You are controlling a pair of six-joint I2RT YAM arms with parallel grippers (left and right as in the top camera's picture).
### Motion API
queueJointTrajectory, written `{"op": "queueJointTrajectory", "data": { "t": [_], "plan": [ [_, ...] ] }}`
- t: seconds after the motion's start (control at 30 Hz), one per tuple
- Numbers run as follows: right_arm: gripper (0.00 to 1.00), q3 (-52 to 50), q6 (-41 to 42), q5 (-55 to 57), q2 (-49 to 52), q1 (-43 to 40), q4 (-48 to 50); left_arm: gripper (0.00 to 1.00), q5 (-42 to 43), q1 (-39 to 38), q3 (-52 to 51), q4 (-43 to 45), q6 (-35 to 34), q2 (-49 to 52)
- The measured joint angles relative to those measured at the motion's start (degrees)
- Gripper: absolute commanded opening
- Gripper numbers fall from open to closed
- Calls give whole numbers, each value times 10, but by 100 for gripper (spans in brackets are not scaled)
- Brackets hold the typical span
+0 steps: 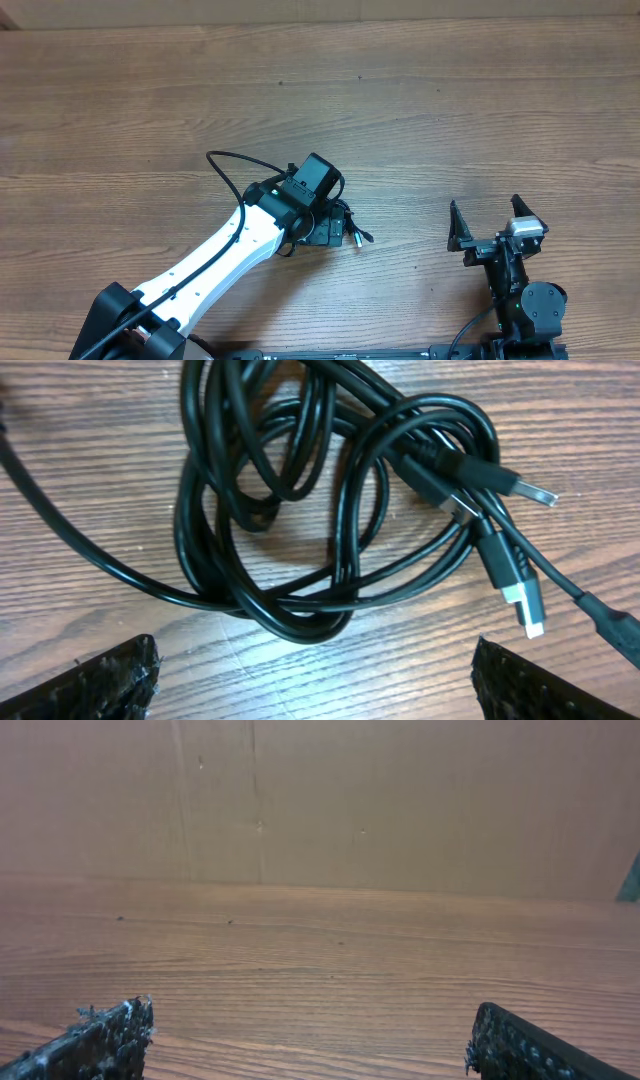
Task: Untangle cables
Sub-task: 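Lower the left gripper onto the cable bundle's looped center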
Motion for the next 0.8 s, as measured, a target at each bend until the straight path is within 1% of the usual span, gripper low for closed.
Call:
{"op": "queueJointTrajectory", "data": {
  "t": [0.8],
  "plan": [
    [100, 0, 0, 0, 0, 0, 0, 100, -49, 0, 0, 4, 0, 0]
  ]
}}
